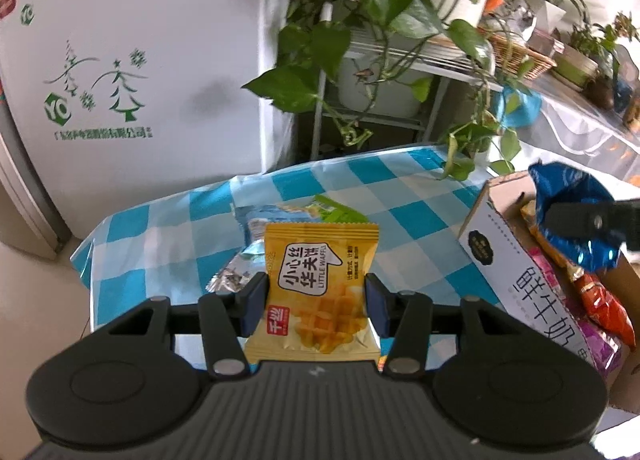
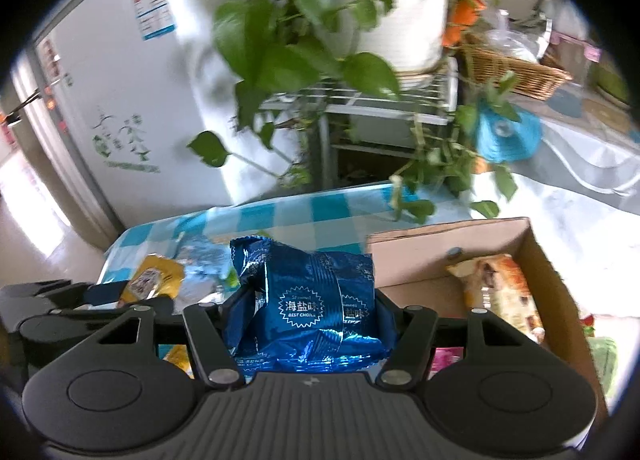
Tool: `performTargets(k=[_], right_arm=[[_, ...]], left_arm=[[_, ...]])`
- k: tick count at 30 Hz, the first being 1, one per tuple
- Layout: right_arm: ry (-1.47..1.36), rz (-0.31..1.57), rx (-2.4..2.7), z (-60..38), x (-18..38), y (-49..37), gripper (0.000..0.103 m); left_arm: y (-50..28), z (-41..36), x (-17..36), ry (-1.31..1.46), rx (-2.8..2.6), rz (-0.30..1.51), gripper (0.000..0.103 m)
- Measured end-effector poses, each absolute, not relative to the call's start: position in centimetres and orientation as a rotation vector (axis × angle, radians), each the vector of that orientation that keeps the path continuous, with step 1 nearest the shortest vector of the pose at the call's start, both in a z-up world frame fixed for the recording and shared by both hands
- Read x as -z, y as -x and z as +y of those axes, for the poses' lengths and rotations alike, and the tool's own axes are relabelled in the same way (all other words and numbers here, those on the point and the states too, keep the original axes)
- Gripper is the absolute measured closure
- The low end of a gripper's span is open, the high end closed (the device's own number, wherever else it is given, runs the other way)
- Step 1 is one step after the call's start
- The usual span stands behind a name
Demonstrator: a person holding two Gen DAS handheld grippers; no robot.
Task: Organize snacks
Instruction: 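Carry the yellow bag with the left tool while the right tool carries the blue bag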
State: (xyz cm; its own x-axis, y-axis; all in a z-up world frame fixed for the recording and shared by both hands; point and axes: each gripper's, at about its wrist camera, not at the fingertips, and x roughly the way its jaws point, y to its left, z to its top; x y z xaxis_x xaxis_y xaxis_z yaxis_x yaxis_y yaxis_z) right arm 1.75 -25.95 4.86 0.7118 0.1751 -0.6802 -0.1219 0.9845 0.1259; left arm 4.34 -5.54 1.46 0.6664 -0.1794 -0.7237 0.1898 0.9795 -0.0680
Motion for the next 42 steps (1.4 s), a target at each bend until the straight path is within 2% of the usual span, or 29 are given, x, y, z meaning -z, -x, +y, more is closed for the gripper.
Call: performTargets(k=[13,25,42], right_arm=[[-0.162,0.717,-0.075,-31.6,-6.0,-1.0,0.035],[-0.274,0.656,-0.016,-37.9,-7.2,0.7,0.035],[-0.398,0.675,0.078,-41.4,-6.7,1.0,0.035]], left_arm=[[-1.8,-10.1,-1.5,-0.034,0.264,0.792,0.053],[-0.6,-16.7,-3.8,-0.002,0.382,0.766,0.053],[-2.5,-24.7,-3.5,0.021,0.460,0.809,0.052]])
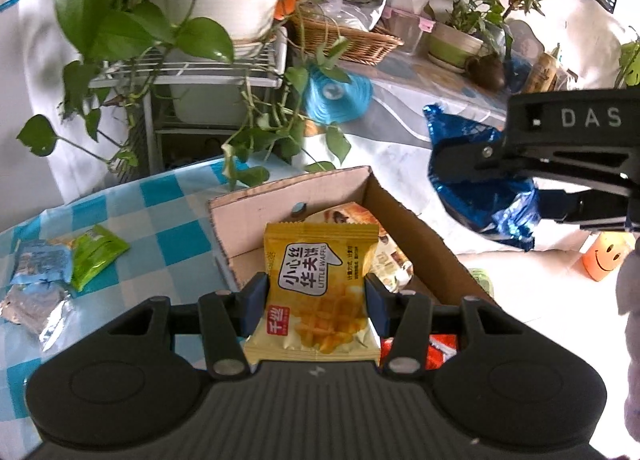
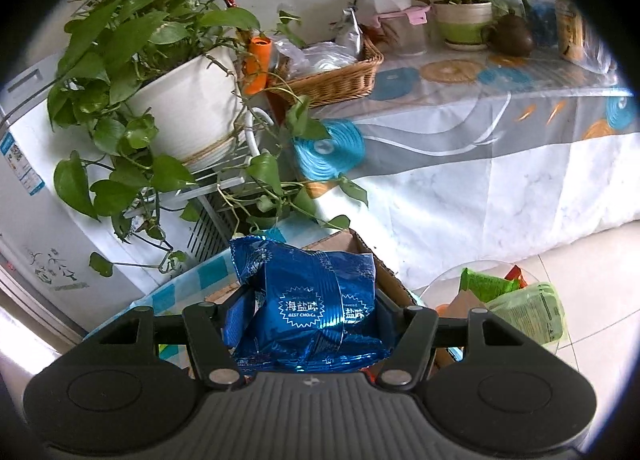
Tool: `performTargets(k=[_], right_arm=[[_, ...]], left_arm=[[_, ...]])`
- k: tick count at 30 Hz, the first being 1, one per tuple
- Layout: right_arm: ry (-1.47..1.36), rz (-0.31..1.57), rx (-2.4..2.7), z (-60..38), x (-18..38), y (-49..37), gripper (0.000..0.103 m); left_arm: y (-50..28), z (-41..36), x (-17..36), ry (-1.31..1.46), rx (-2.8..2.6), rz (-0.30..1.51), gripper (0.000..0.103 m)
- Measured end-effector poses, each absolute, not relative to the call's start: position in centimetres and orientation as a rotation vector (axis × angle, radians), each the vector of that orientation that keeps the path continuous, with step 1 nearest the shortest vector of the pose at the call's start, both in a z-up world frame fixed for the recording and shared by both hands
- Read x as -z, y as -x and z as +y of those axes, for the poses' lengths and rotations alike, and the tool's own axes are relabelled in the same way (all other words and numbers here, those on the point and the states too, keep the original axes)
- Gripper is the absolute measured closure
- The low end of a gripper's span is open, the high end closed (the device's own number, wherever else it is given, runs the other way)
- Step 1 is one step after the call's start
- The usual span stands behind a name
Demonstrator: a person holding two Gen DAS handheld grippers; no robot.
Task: Organize snacks
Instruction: 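Open both tools to drop the yellow and blue bags into the box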
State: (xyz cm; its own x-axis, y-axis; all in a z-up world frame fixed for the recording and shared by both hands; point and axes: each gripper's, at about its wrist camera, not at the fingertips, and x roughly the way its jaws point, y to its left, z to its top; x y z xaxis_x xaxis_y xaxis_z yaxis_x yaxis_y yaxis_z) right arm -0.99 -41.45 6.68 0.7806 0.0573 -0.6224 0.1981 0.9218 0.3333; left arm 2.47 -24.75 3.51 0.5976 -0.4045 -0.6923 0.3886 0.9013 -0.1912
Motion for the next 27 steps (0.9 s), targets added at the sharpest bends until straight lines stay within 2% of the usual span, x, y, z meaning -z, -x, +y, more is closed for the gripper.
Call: performTargets(k=[4,6,8,9,10,27], right_arm=[[-0.411,0.688,0.093,-41.5,-6.5,0.8,0.034],[-0.413,0.685,0.108,-41.6,-6.5,0.7,0.031],[-0.427,0.678,0.118,-41.7,-6.6,0.8,0.023],[-0.435,0.676,0.123,-41.8,-6.6,0.8,0.021],[-0.444,0.675,0.131,-41.9,-6.6,0.8,0.018],[-0.443,0.671,0.091,-40.3,-6.8,0.0,0.011]], left_arm=[[-3.0,-25.3,-3.5,0.018,0.475,0.813,0.050],[-3.0,-25.6,-3.6,0.010,0.481,0.816,0.031],[-3.0,-25.6,-3.9,-0.005,0.449,0.808,0.014],[-2.9,-25.6,-4.0,-0.021,0.434,0.804,0.011],[-2.8,-25.6,-4.1,-0.034,0.430,0.799,0.011],[-3.0,-22.0,-4.5,-0.101,0.351,0.811,0.009]])
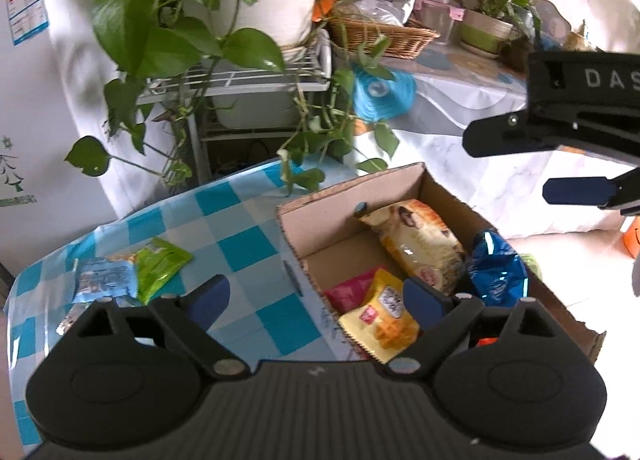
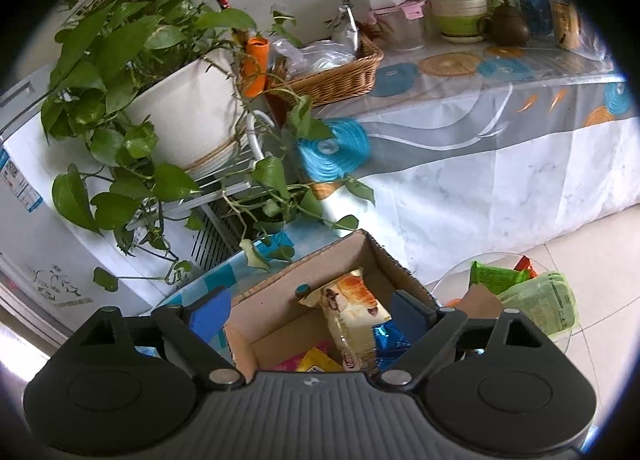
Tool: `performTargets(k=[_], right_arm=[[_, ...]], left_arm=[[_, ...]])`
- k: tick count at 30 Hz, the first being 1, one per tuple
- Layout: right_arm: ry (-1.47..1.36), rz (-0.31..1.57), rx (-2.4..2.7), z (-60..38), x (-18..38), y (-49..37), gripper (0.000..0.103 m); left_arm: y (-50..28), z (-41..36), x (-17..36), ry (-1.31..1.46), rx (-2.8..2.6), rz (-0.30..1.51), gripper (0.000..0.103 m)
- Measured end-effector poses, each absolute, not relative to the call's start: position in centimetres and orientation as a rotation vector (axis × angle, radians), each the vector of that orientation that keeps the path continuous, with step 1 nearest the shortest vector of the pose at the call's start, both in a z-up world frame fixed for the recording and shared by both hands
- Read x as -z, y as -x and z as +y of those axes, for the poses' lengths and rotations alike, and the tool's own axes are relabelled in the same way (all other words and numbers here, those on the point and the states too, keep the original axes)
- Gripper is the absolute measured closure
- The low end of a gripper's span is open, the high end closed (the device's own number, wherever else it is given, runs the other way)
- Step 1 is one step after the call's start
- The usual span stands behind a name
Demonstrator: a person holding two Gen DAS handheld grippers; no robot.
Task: Organize snacks
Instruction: 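Open both tools to drop the yellow and blue bags into the box, then move both tools back over the silver and light blue bags on the table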
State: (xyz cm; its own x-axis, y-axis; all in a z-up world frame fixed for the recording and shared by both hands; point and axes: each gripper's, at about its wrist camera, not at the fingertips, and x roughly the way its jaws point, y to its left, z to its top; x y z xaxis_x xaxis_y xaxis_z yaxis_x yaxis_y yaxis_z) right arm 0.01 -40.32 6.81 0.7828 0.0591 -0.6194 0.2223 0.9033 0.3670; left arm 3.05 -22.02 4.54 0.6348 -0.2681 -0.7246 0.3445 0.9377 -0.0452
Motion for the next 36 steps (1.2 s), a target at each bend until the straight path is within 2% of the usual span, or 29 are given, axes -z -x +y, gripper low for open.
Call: performTargets(k=[36], right_arm=[[-0.291,0.762,-0.051,-30.7,-5.5,-3.9,0.009]], left_arm=[[-6.3,-7.7,-1.6,-0.086,0.124,0.915,0.008]])
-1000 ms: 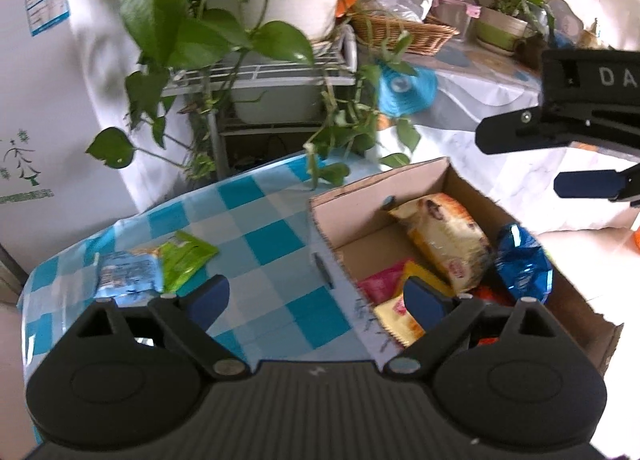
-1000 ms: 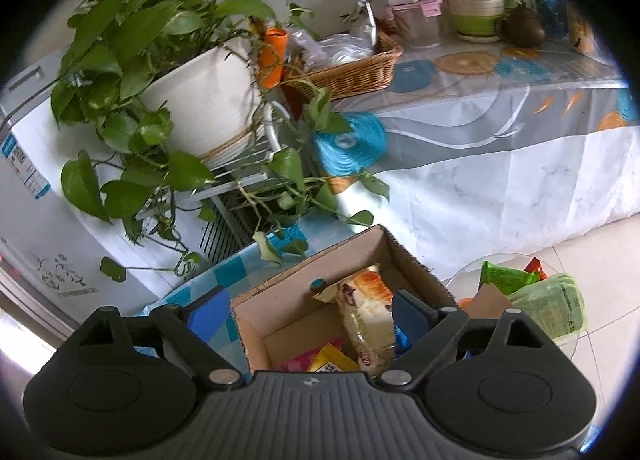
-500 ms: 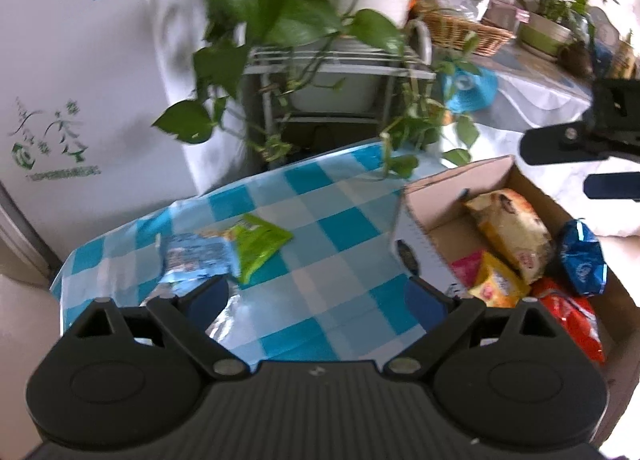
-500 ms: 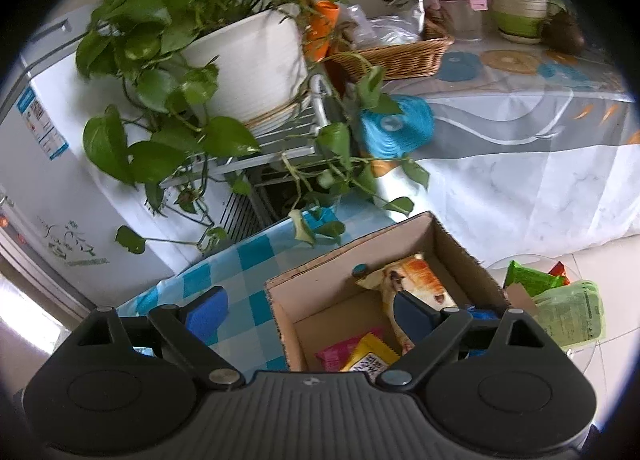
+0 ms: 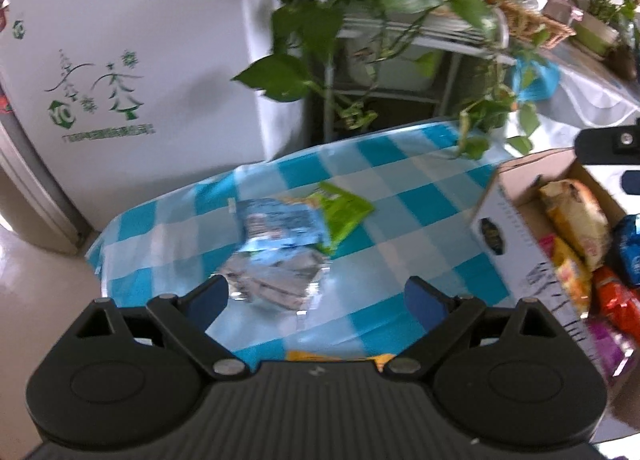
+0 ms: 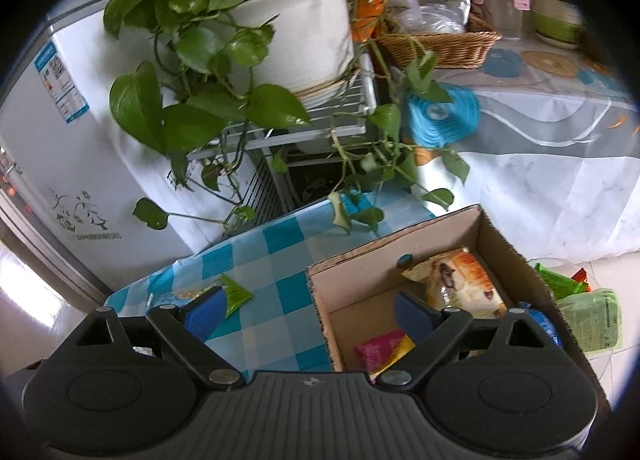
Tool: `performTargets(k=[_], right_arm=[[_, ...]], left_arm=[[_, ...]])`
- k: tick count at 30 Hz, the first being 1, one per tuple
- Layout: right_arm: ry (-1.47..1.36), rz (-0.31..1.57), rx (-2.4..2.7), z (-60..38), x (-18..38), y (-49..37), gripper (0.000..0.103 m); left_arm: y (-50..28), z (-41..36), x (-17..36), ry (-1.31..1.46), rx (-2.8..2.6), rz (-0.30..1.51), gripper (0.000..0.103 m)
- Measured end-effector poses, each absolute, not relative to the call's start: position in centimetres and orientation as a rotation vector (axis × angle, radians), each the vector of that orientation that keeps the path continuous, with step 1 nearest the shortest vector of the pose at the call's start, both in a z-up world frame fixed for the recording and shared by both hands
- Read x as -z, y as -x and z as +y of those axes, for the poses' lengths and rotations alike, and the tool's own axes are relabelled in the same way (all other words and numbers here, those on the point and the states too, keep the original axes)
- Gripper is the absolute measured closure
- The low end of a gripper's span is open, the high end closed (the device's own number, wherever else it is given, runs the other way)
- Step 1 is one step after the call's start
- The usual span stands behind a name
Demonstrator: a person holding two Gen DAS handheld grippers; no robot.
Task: Organize snacks
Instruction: 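Move both tools back over the silver and light blue bags on the table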
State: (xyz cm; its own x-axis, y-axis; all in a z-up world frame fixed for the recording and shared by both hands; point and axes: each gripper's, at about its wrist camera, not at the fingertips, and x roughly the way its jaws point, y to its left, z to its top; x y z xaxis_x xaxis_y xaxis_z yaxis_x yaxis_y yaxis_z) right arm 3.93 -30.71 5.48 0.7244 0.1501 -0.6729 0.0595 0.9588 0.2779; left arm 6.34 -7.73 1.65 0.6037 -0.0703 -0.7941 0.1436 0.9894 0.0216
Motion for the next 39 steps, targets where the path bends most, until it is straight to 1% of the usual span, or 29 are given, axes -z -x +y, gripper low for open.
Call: performTargets(k=[9,17,21,28,31,39], right_arm=[[-0.271,0.788,-0.103,-28.0,-4.9,-5.2,0.008],[-0.285,0.819,-0.186,-25.5,-3.9,-6.5,0.009],[-0.311,0.852,-0.218,-24.1,-2.9,-7.5,0.009],[-0.321,0.904,-0.249,-21.6,-0.9,-10.0,0.010],[-0.340,0.920,-0.265,-20.7,-0.2,-11.2,0.012],[-0.332,0.961,-0.318,-16.9,2.2,-14.4,0.012]], left_arm=[[-7.8,-4.2,-0.2,-0.094,0.041,0.933,0.008],[-9.8,-0.2,-0.4,0.046,-0.029,0.922,0.008],[-10.6,1.3,-0.3,0.083,-0.034,0.907,0.008],[-11.7,2.3,0.8,0.099,0.032,0.934,0.008],[-11.9,3.2,0.4,0.105,-0.004,0.943,0.008],[-12.3,6.5,-0.2,0.144,-0.124,0.921,0.008]])
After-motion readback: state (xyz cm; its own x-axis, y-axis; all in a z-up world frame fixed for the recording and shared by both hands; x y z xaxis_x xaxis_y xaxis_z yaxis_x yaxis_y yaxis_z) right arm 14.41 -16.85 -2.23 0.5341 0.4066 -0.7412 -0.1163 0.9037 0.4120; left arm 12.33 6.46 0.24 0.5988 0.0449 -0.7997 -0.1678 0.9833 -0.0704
